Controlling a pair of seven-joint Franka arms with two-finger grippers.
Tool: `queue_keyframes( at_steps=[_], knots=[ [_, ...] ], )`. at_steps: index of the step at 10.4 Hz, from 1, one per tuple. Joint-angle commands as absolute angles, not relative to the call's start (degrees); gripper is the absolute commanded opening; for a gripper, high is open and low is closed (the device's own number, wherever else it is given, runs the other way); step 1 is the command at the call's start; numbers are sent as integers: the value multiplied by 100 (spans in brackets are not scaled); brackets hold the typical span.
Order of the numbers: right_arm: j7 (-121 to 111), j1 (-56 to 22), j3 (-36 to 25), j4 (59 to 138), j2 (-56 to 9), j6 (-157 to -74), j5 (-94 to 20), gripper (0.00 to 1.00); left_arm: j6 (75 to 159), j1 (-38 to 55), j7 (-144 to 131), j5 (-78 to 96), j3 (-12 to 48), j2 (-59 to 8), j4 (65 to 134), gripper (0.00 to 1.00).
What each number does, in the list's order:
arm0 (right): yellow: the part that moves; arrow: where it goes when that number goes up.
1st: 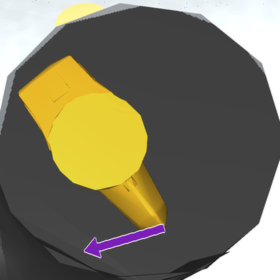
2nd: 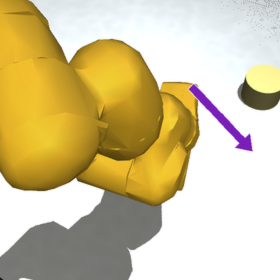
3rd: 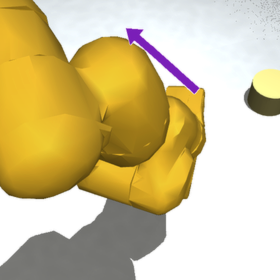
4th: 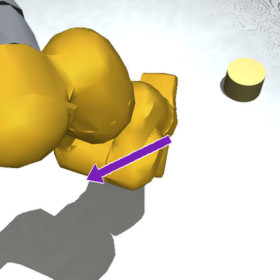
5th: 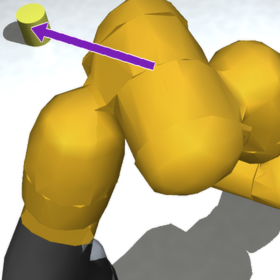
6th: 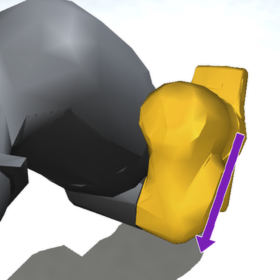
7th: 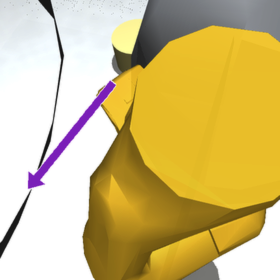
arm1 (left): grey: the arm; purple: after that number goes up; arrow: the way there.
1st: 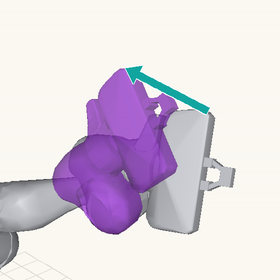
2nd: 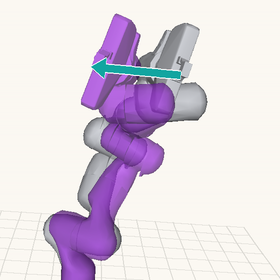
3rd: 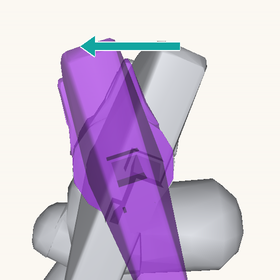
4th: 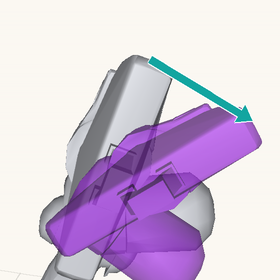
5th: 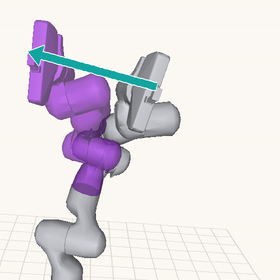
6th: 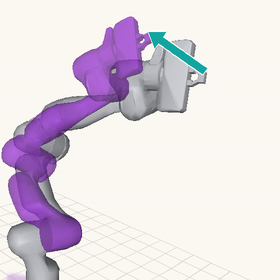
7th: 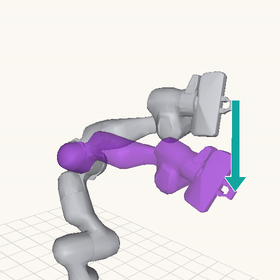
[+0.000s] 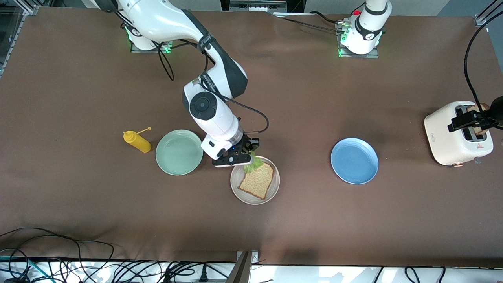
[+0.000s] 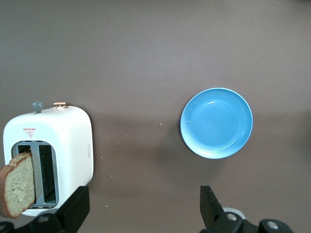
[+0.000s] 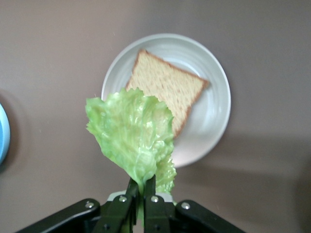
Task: Make sandwich on beige plate with both arms
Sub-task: 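Lower the lettuce leaf onto the bread on the beige plate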
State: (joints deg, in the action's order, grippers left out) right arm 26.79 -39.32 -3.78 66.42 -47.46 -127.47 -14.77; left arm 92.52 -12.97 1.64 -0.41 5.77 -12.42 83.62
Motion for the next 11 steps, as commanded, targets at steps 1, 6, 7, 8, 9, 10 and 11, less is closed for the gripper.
queue_keyframes(
  at_steps=[1,6,7,8,9,10,11],
  knots=[
    [2480,-4017,-562,6065,-5403,-13347,-1547,0,9264,-1327,220,88,571,-1222,8376,100],
    [2505,-4183,-624,5933,-5800,-13939,-1547,0,9264,-1327,211,88,571,-1222,8376,100],
    [2505,-4184,-615,5941,-5801,-13957,-1547,0,9264,-1327,211,88,571,-1222,8376,100],
    [2514,-4192,-607,5941,-5809,-14035,-1547,0,9264,-1327,211,88,571,-1222,8376,100],
    [2505,-4192,-606,5950,-5827,-14106,-1547,0,9264,-1327,211,88,571,-1213,8376,100],
    [2514,-4192,-606,5959,-5845,-14115,-1547,0,9264,-1327,211,88,571,-1213,8376,100],
    [2531,-4192,-606,5976,-5845,-14115,-1547,0,9264,-1327,211,88,571,-1213,8376,100]
  ],
)
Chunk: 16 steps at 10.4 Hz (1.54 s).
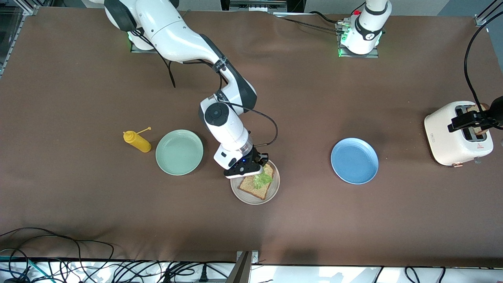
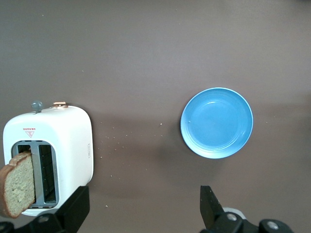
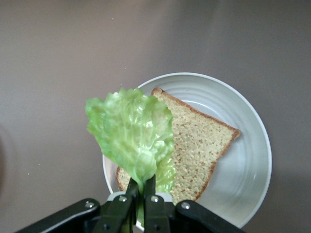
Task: Make sandwich on beige plate with both arms
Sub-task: 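Lower the lettuce leaf onto the bread on the beige plate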
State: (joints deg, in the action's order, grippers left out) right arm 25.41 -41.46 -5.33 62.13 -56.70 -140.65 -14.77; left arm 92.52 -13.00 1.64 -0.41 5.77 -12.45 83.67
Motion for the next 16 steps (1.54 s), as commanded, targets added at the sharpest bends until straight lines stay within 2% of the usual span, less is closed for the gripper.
queue_keyframes(
  at_steps=[1,2,3,4,11,12,14,16],
  knots=[
    [2514,-4192,-606,5985,-5862,-14124,-1547,7,9264,-1327,211,88,571,-1213,8376,100],
    [2505,-4201,-606,5985,-5932,-14237,-1547,18,9255,-1327,220,88,571,-1213,8376,100],
    [2496,-4219,-606,6029,-6002,-14517,-1547,22,9255,-1327,211,88,580,-1213,8376,100],
    [2496,-4254,-606,6038,-6064,-14702,-1547,31,9255,-1327,220,88,580,-1213,8376,100],
    [2391,-4254,-606,6082,-6073,-14730,-1547,82,9264,-1292,202,97,580,-1222,8385,100],
    [2391,-4254,-606,6117,-6065,-14730,-1547,100,9264,-1292,211,97,580,-1222,8367,100],
    [2382,-4271,-615,6283,-5925,-14730,-1547,100,9264,-1283,211,88,589,-1222,8341,100],
    [2356,-4271,-720,7053,-5356,-14661,-1547,100,9264,-1283,220,88,598,-1169,8306,100]
  ],
)
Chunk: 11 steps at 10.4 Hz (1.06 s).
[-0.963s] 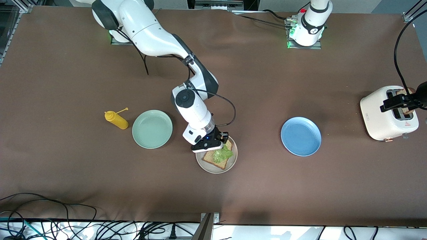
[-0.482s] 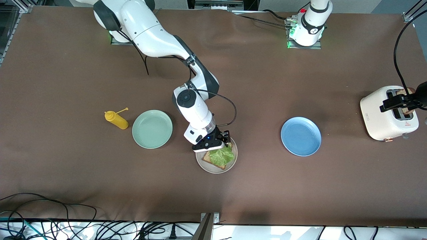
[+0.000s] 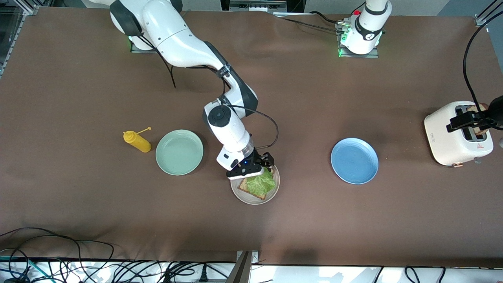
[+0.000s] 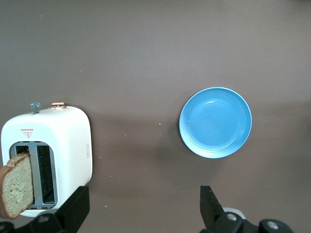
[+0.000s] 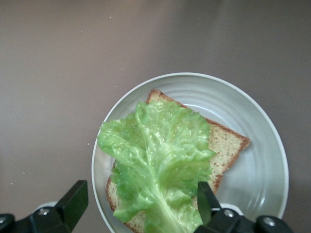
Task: Make sandwich on beige plate with both arms
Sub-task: 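Open the right gripper and lift it off the lettuce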
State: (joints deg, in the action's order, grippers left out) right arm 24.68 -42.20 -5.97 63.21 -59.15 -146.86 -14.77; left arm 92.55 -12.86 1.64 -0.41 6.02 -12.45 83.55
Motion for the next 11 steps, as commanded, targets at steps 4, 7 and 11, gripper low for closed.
queue_keyframes(
  at_steps=[4,7,11],
  knots=[
    [1943,-4219,-983,8297,-4045,-13330,-1547,100,9264,-1274,237,70,615,-1151,8244,100],
    [1382,-3992,-1090,8445,-3456,-12386,-1547,100,9255,-1266,246,70,685,-1143,8235,100],
    [-277,-3228,-1081,9481,-2253,-11727,-1538,100,9114,-1257,281,70,686,-1143,8262,100]
  ],
)
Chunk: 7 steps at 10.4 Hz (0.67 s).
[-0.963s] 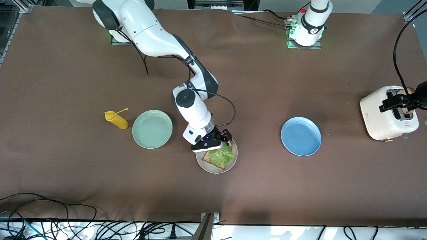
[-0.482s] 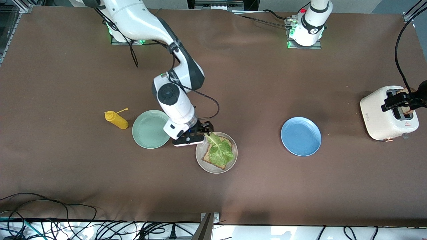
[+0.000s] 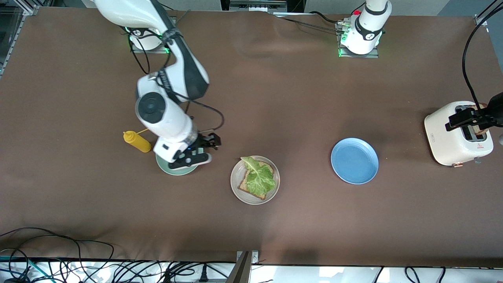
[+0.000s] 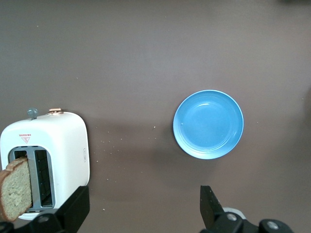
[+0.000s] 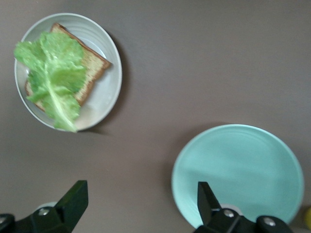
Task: Make sandwich on beige plate with both arms
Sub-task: 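Move the right gripper toward the yellow mustard bottle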
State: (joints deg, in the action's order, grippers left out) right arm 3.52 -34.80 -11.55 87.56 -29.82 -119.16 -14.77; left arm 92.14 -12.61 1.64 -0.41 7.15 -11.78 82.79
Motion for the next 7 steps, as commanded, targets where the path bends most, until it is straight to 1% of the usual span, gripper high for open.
queue_keyframes(
  at_steps=[1,5,7],
  knots=[
    [-647,-2982,-1046,9666,-1998,-11542,-1529,100,9062,-1257,281,44,694,-1143,8279,100],
    [-2420,-1981,-933,10448,-1048,-10943,-1503,100,9000,-1257,290,35,686,-1143,8323,100],
    [-3720,-1452,-835,10590,-827,-10741,-1494,100,8991,-1266,281,0,677,-1169,8332,100]
  ],
)
